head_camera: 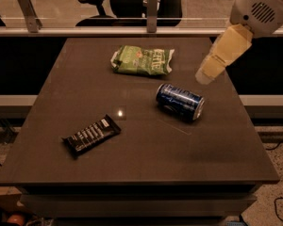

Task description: Place pepsi can upright

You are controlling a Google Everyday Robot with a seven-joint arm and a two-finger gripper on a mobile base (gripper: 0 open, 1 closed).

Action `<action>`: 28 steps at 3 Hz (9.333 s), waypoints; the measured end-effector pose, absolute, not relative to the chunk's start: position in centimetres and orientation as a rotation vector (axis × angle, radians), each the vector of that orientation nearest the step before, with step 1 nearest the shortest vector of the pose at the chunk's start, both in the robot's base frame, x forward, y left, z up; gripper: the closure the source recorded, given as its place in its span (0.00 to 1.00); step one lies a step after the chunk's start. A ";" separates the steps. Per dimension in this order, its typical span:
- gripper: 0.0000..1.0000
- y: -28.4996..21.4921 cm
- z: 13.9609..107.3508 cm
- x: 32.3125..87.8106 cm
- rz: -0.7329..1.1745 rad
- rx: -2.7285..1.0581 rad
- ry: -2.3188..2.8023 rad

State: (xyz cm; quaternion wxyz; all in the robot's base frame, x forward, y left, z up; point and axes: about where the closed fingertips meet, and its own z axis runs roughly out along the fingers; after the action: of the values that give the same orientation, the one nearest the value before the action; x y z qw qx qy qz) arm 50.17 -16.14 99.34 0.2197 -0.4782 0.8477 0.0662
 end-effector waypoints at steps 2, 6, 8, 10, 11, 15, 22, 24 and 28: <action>0.00 -14.1 97.8 51.6 0.101 -1.286 2.469; 0.00 -10.9 92.6 53.3 0.040 -1.300 2.646; 0.00 -8.9 90.6 53.5 -0.069 -1.329 2.731; 0.00 -9.4 88.3 52.8 -0.070 -1.255 2.797; 0.00 -10.8 87.4 52.1 -0.034 -1.196 2.814; 0.00 -12.7 87.3 52.9 -0.098 -1.269 2.718; 0.00 -10.2 83.8 53.1 -0.001 -1.313 2.763; 0.40 -10.2 84.0 52.6 0.013 -1.311 2.736; 1.00 -10.4 84.1 52.6 0.006 -1.304 2.731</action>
Offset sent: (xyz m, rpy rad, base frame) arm 0.0209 0.0300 -0.0257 -0.1700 0.1137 -0.1184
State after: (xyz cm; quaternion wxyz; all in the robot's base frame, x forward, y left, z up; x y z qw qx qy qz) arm 52.63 -10.42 84.08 0.0577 -0.4303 0.9008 0.0020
